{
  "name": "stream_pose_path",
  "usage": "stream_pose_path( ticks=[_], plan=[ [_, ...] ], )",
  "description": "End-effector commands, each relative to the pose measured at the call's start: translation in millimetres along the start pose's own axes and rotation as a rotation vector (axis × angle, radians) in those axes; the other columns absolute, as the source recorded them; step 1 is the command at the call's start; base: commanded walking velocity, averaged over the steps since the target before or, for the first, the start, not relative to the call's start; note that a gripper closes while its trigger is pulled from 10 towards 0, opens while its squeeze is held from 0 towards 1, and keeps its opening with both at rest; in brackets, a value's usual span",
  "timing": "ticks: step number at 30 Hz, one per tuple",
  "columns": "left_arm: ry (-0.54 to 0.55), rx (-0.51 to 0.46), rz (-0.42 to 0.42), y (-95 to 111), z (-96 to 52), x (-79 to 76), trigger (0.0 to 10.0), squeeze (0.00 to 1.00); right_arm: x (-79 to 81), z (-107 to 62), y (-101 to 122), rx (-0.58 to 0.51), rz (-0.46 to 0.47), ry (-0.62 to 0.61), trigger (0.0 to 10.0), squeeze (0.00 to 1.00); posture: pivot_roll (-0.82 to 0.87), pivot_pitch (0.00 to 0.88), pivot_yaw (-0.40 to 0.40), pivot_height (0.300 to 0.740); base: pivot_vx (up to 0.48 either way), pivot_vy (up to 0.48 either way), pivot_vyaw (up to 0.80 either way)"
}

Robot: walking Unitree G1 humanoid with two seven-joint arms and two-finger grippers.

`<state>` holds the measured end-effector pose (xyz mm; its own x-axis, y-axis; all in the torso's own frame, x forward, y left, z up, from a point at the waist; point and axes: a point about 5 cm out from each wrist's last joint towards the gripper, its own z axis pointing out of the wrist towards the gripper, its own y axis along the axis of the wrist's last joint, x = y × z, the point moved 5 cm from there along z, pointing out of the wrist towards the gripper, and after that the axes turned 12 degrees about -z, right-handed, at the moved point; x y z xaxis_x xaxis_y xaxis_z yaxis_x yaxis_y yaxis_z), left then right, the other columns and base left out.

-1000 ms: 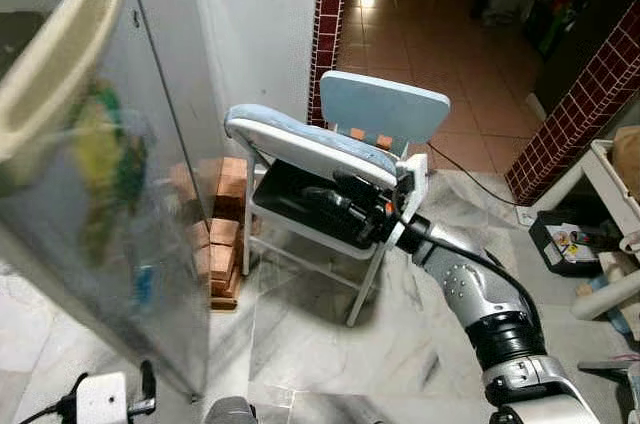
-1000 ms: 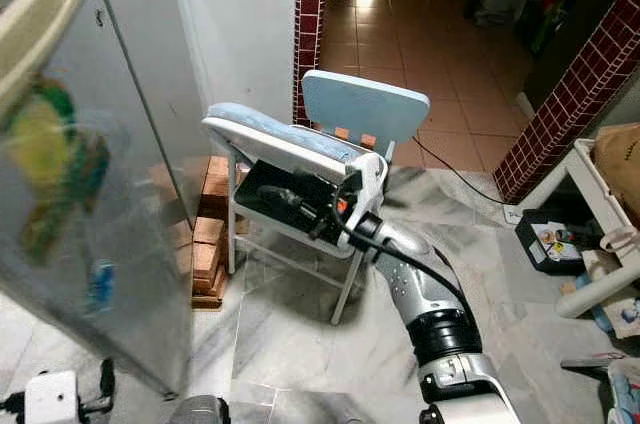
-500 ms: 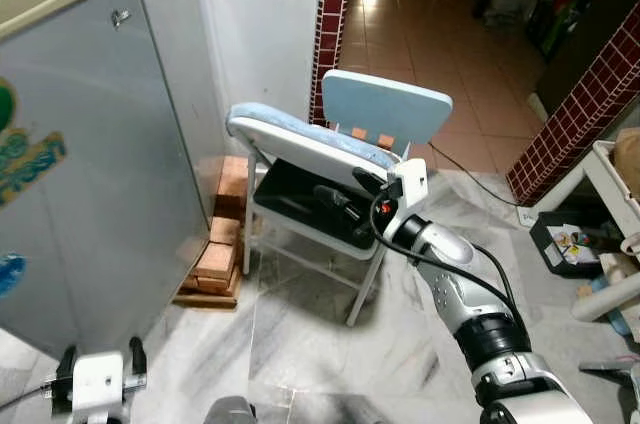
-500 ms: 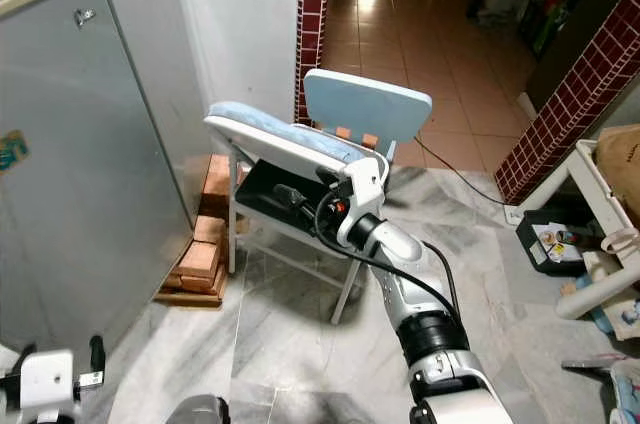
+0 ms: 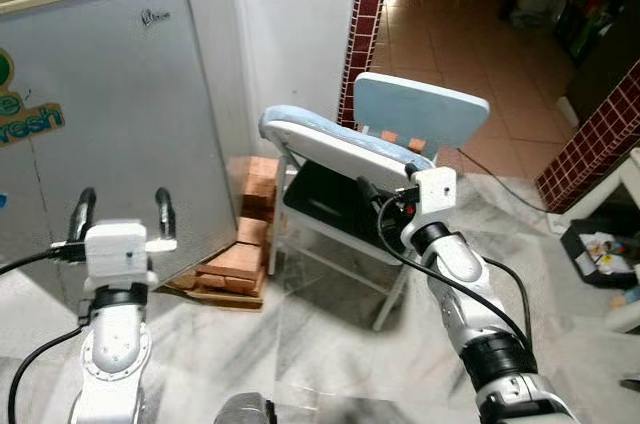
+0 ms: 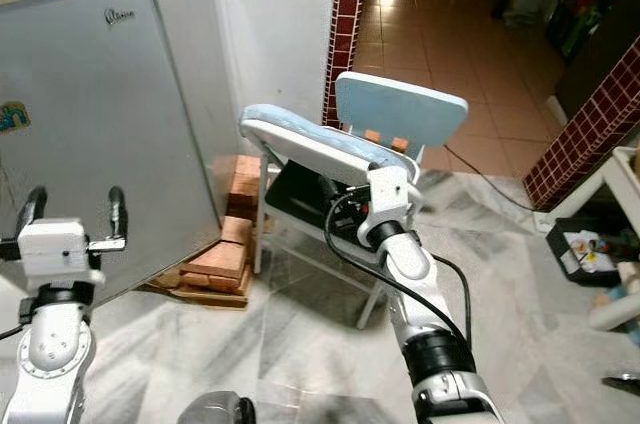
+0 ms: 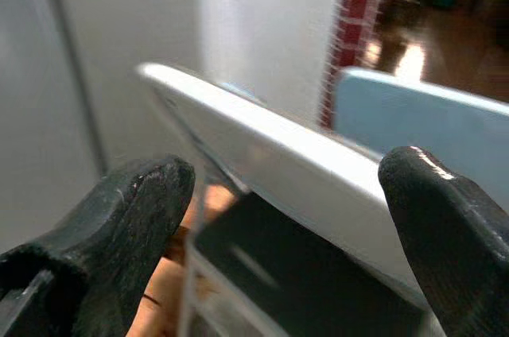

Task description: Restocking fridge

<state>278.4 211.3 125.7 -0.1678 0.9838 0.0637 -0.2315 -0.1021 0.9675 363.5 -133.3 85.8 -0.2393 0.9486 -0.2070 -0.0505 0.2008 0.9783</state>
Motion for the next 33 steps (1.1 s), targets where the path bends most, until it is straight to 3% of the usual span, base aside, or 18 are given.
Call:
stream_pose_path(
  ticks=[1, 9, 13, 20, 26, 33],
  plan=[
    [-0.018, 0.056, -0.013, -11, -6.3, -2.4, 10.0, 0.0, -11.3, -5.4, -2, 0.001, -0.019, -0.06, 10.0, 0.0, 0.08, 0.071, -0.001, 0.74, 0.0, 0.48, 0.0],
    [-0.034, 0.156, -0.053, -25, -23.2, -10.7, 10.0, 0.0, -22.2, -22.6, -21, 0.06, -0.025, -0.151, 10.0, 0.0, 0.07, 0.043, 0.006, 0.74, 0.0, 0.48, 0.0],
    [-0.034, 0.184, -0.064, -29, -24.9, -13.6, 10.0, 0.0, -24.0, -26.0, -26, 0.076, -0.034, -0.175, 10.0, 0.0, 0.06, 0.037, 0.008, 0.74, 0.0, 0.48, 0.0],
    [-0.056, 0.204, -0.078, -28, -19.2, -17.2, 10.0, 0.0, -24.9, -22.4, -20, 0.058, -0.053, -0.197, 10.0, 0.0, 0.04, 0.037, 0.022, 0.74, 0.0, 0.48, 0.0],
    [-0.082, 0.182, -0.065, -23, -3.1, -16.8, 10.0, 0.0, -20.9, -11.0, -13, 0.038, -0.056, -0.182, 10.0, 0.0, 0.04, 0.036, 0.017, 0.74, 0.0, 0.48, -0.13],
    [-0.082, 0.184, -0.064, -22, -0.2, -14.3, 10.0, 0.0, -19.4, -10.0, -13, 0.04, -0.057, -0.178, 10.0, 0.0, 0.05, 0.039, 0.023, 0.74, 0.0, 0.48, -0.11]
  ],
)
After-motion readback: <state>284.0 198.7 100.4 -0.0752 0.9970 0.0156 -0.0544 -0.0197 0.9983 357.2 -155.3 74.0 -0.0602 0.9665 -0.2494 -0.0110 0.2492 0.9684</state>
